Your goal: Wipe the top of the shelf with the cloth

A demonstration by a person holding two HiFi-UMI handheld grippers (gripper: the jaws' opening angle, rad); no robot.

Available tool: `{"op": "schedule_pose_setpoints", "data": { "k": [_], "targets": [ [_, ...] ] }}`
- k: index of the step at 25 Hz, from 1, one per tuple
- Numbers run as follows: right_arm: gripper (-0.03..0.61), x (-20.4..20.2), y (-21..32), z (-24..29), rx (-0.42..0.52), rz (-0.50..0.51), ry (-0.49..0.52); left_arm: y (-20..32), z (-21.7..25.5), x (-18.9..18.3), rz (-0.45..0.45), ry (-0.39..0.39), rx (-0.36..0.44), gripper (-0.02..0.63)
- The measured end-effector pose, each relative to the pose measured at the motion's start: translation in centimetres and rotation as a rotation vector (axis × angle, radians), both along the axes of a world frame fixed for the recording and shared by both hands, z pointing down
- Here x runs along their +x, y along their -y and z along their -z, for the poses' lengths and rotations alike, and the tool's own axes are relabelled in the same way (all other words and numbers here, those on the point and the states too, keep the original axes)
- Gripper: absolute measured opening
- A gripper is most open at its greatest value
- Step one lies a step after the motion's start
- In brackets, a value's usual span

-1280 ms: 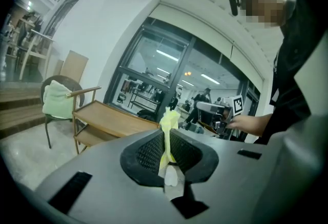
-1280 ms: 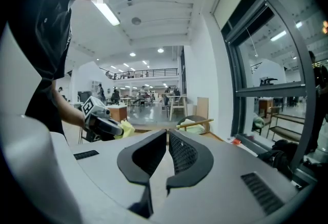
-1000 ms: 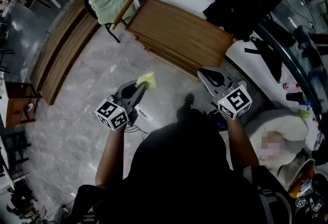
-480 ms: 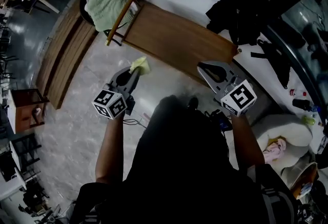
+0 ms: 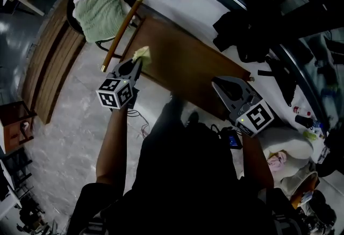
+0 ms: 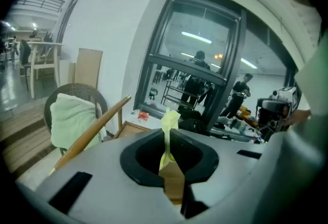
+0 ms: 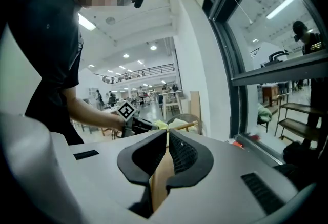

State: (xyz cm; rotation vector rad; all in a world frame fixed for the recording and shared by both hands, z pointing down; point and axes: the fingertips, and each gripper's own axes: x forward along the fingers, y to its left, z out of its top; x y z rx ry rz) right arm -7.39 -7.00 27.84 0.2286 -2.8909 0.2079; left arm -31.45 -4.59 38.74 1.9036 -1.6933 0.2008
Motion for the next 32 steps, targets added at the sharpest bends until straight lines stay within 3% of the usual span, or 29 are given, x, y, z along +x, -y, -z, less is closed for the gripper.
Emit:
{"op": "schedule_pose_setpoints", "data": {
  "k": [7,12,20,27,32],
  "targets": [
    [0.028,-3.3,4.9,-0.9,-0.028,-0.052,-0.043,8.2,-5.5,-6.1,0.019,0.093,-0.127,0.032],
    [0.028,-4.6,6.6,-1.9,-0.046,-0.075,-0.083,12.3,-9.4,-8.1,0.027,0.136,-0.219,0.032],
    [0.028,-7.0,9.7,-4.3,-0.013,-0.118,-0.106,15.1,-13.6,-10.0,0.050,0.148,-0.311,0.032],
    [0.027,-12.1,11.0,-7.6,0.001,-0.089,-0.071,15.9,-15.9,-10.2,0.022,0.262,-0.380,0.032],
    [0.028,-12.0,10.3,-7.8,-0.043,-0.081,-0.092,16.2,-17.3,-10.3,0.030,0.316,-0.439,0.032]
  ]
}}
